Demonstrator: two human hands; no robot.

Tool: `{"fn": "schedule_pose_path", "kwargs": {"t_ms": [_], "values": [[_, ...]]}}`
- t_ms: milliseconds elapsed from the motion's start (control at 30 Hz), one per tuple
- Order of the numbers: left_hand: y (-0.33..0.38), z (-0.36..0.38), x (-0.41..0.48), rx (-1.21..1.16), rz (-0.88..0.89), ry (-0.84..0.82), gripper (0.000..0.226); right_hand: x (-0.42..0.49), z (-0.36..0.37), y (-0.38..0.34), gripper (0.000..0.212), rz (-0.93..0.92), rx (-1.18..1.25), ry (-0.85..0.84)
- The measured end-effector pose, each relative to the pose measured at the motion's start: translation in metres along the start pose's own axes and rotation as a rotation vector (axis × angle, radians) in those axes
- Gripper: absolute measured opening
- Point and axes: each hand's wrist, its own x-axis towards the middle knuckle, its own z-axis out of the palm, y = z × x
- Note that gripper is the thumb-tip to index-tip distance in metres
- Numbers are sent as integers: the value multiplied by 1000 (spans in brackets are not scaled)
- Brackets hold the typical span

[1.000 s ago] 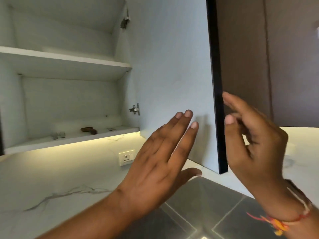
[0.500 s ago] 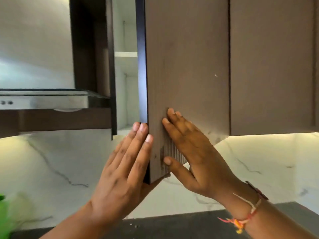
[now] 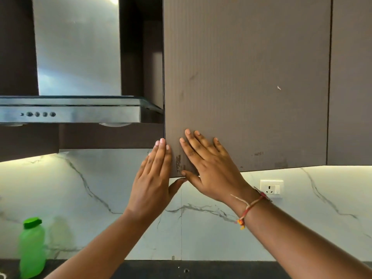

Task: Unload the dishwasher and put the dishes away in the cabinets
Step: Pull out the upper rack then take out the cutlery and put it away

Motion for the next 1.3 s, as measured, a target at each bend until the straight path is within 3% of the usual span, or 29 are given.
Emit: {"fn": "schedule_pose_path", "kwargs": {"t_ms": [233,500,767,967,1200,1300], "values": [[-28,49,19,96,-1,-141,102,37,37,5,79,51,-58,-116],[-47,86,37,68,12,-216,103,60,60,9,79,105,-92,-179],[-57,101,39,48,64,-190,104,61,73,9,80,111,-123,-133],[-49,86,39,40,44,-199,100,62,53,3,80,148,-84,-205],[3,72,7,-82,206,-128,80,-15,40,-3,71,264,-185,-219],[46,70,-15,-175,250,-169,78,-77,30,4,71,413,-199,-297]]}}
